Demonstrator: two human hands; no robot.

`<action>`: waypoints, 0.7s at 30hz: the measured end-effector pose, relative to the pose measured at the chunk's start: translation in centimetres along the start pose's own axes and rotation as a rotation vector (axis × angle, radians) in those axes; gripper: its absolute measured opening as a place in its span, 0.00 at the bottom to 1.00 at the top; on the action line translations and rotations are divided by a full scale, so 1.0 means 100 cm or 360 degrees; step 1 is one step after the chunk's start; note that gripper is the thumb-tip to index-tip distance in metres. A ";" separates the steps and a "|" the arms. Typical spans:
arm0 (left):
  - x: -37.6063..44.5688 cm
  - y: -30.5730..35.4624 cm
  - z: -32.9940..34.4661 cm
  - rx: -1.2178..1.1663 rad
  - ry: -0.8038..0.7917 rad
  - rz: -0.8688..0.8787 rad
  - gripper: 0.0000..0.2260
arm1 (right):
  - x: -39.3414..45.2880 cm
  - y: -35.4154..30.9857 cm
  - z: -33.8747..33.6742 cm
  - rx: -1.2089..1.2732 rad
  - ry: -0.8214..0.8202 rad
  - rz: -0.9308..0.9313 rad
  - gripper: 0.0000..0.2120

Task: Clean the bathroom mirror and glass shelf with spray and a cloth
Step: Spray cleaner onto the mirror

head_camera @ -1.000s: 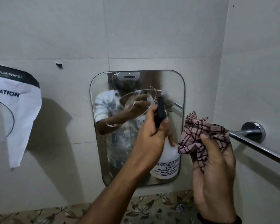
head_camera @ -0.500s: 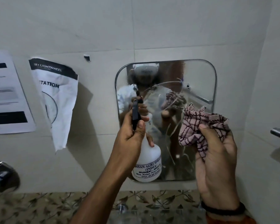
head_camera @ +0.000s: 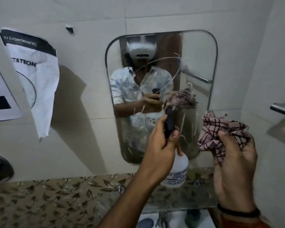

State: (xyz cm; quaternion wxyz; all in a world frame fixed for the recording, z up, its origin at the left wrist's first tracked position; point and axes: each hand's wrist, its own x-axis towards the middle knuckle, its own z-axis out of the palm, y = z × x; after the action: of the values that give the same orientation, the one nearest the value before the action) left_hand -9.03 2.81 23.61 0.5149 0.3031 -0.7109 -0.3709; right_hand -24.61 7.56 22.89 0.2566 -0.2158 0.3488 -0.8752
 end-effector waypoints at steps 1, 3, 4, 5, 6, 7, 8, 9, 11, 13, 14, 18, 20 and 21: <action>0.005 0.002 0.010 0.0011 -0.0027 0.0000 0.11 | 0.003 -0.003 -0.005 -0.0042 0.0004 -0.0029 0.19; 0.013 0.004 0.025 0.0028 -0.0075 -0.0015 0.11 | 0.007 -0.009 -0.009 -0.0107 0.0015 -0.0085 0.18; 0.017 0.002 0.030 0.0049 -0.0086 -0.0014 0.11 | 0.010 -0.011 -0.012 -0.0134 0.0021 -0.0111 0.16; 0.018 0.000 0.034 0.0081 -0.0094 -0.0006 0.12 | 0.012 -0.012 -0.014 -0.0157 0.0029 -0.0130 0.14; 0.019 -0.004 0.038 0.0096 -0.0106 -0.0009 0.14 | 0.013 -0.014 -0.017 -0.0182 0.0032 -0.0148 0.14; 0.018 -0.006 0.040 0.0093 -0.0114 -0.0025 0.17 | 0.014 -0.014 -0.019 -0.0201 0.0025 -0.0157 0.14; 0.017 -0.011 0.042 0.0077 -0.0114 -0.0047 0.19 | 0.014 -0.013 -0.022 -0.0220 0.0015 -0.0160 0.14; 0.013 -0.016 0.042 0.0045 -0.0111 -0.0080 0.21 | 0.014 -0.012 -0.024 -0.0230 0.0006 -0.0157 0.15; 0.002 -0.025 0.037 -0.0012 -0.0063 -0.0135 0.19 | 0.012 -0.008 -0.027 -0.0239 -0.0016 -0.0130 0.17; -0.012 -0.031 0.026 -0.0039 0.0064 -0.0111 0.14 | 0.008 -0.002 -0.027 -0.0237 -0.0049 -0.0091 0.17; -0.019 -0.034 0.018 -0.0066 0.0137 -0.0088 0.11 | 0.005 0.001 -0.026 -0.0234 -0.0065 -0.0071 0.17; -0.029 -0.033 -0.022 -0.0056 0.0367 -0.0061 0.09 | -0.006 0.014 -0.016 -0.0236 -0.0150 0.0024 0.18; -0.032 -0.031 -0.040 -0.0072 0.0403 -0.0056 0.09 | -0.013 0.020 -0.011 -0.0244 -0.0208 0.0052 0.17; -0.035 -0.031 -0.048 -0.0059 0.0420 -0.0065 0.09 | -0.016 0.023 -0.007 -0.0244 -0.0234 0.0068 0.16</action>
State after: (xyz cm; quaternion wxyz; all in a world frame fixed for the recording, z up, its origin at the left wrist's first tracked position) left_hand -3.30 2.96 20.20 0.6017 0.3541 -0.6237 -0.3515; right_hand -23.09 7.45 20.41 0.2830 -0.2908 0.3994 -0.8221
